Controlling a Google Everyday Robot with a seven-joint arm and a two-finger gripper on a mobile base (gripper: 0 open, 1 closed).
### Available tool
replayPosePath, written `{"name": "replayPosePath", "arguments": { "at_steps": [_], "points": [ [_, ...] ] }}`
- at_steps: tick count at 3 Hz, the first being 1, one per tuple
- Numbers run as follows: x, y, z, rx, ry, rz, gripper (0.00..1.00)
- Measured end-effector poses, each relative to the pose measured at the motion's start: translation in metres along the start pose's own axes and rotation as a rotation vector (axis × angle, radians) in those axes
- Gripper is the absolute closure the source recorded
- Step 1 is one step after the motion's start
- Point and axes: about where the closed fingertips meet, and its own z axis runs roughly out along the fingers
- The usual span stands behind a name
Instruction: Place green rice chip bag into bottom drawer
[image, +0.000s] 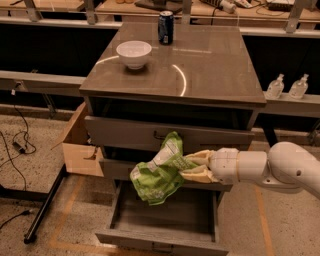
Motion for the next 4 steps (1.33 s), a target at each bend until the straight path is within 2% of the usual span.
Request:
{"name": "replayPosePath", "arguments": {
  "at_steps": [1, 2, 3, 4],
  "points": [
    [0.000, 0.000, 0.000, 0.000, 0.000, 0.000, 1.00],
    [0.037, 0.002, 0.001, 0.029, 0.024, 0.017, 1.00],
    [0.096, 0.004, 0.003, 0.062, 0.062, 0.035, 1.00],
    [0.143, 0.007, 0.006, 0.096, 0.103, 0.032, 1.00]
  ]
}}
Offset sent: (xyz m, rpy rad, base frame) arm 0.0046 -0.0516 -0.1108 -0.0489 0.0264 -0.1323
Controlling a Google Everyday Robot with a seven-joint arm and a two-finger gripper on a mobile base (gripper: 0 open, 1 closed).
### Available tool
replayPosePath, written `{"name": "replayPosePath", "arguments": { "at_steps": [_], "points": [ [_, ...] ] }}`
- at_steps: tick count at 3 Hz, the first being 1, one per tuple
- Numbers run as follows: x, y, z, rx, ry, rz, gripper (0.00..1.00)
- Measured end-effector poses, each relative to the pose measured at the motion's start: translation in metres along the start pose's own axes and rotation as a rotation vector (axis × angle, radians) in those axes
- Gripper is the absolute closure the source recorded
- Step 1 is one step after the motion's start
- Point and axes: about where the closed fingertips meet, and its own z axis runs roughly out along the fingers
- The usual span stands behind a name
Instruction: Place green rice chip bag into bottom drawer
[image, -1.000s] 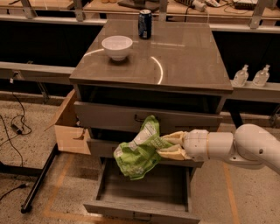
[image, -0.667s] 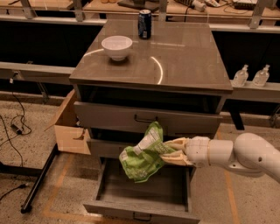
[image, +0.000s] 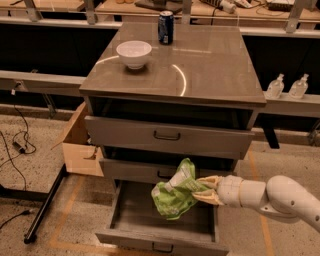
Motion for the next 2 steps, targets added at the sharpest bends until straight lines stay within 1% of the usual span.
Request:
{"name": "replayPosePath", "arguments": {
  "at_steps": [1, 2],
  "points": [
    [0.042, -0.002, 0.013, 0.043, 0.048, -0.004, 1.00],
    [0.087, -0.005, 0.033, 0.069, 0.107, -0.016, 1.00]
  ]
}}
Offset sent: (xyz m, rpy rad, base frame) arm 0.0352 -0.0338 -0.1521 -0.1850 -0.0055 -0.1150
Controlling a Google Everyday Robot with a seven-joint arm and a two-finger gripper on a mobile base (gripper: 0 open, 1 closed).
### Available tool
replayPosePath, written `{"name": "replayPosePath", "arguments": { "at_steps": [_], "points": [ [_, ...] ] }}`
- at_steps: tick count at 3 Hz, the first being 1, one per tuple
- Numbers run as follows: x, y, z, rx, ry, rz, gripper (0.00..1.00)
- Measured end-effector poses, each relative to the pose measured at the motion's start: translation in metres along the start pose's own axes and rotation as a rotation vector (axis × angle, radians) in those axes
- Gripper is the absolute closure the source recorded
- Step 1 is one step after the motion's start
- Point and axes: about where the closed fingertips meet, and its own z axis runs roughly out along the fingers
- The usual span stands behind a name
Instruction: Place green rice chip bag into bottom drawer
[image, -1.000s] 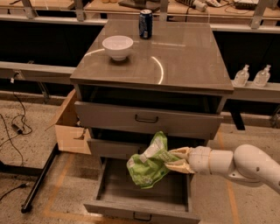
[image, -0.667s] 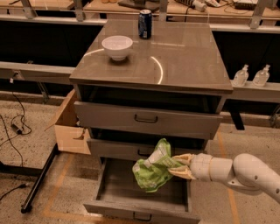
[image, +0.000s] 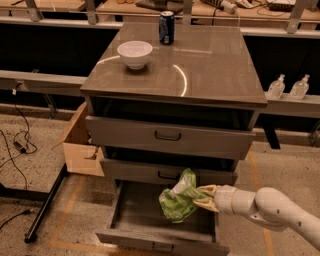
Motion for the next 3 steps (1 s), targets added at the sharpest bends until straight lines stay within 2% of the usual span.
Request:
{"name": "replayPosePath", "arguments": {
  "at_steps": [1, 2, 3],
  "points": [
    [0.008, 0.001, 0.006, 0.006, 0.008, 0.001, 1.00],
    [0.020, 0.005, 0.014, 0.021, 0.000, 0.033, 1.00],
    [0.053, 0.012, 0.045, 0.023, 0.015, 0.040, 1.00]
  ]
}}
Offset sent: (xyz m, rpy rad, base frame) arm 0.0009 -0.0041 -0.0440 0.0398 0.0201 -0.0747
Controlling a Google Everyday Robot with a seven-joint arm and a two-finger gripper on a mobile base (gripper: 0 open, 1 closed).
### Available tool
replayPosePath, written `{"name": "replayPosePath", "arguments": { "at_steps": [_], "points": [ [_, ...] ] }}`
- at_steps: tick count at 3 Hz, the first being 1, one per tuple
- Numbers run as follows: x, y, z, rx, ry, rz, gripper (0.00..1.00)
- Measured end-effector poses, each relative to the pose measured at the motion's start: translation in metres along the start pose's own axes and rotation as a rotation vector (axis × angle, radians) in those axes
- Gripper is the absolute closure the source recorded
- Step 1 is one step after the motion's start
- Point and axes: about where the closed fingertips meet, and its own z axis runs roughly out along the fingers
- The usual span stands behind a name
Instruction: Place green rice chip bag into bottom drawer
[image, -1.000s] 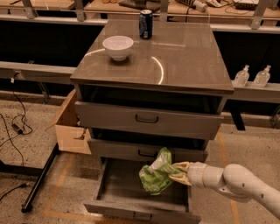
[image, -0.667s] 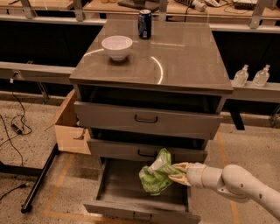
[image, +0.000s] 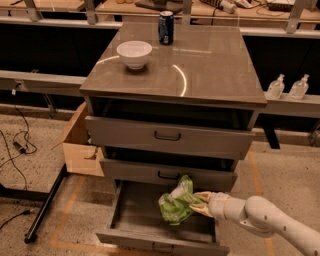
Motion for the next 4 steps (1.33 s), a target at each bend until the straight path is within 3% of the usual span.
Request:
{"name": "replayPosePath", "arguments": {
  "at_steps": [3, 4],
  "points": [
    [0.076, 0.026, 0.061, -0.009, 0.056, 0.066, 1.00],
    [0.089, 0.028, 0.081, 0.020, 0.085, 0.075, 0.84]
  ]
}}
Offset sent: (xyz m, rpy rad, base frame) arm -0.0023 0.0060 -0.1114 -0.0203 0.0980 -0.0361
